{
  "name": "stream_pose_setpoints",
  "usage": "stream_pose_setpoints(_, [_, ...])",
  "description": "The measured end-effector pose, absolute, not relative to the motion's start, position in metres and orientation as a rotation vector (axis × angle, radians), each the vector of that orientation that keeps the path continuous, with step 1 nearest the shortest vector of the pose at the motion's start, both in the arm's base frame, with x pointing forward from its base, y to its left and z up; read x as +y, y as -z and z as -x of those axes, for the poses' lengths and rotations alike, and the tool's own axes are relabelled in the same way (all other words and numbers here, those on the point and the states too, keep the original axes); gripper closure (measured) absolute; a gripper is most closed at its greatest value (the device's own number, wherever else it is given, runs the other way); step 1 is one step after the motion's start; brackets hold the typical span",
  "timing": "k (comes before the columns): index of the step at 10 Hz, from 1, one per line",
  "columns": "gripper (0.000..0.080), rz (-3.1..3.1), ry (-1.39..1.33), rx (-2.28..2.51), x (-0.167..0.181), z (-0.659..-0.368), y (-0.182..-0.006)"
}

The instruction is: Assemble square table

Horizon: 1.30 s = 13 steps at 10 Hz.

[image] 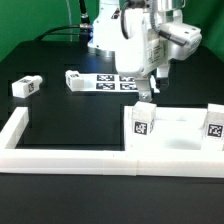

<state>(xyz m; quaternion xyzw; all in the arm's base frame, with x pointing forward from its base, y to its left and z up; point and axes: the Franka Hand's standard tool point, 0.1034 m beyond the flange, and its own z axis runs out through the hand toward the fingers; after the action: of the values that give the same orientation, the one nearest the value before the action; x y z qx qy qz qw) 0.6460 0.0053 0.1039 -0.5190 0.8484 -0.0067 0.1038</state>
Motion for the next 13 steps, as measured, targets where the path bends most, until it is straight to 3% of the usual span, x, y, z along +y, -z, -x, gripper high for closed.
stream_pose_setpoints(4, [0.015,1.542,0.015,2.499,0.011,-0.645,-0.102])
stream_pose_setpoints(7, [0.015,1.772,-0.1,2.389,0.05,-0.626,-0.101])
stream_pose_setpoints(10, [0.015,1.948,-0.123,2.284,0.046,-0.603,-0.088])
stream_pose_setpoints(13, [0.015,1.912,-0.083,2.31,0.042,-0.602,-0.085])
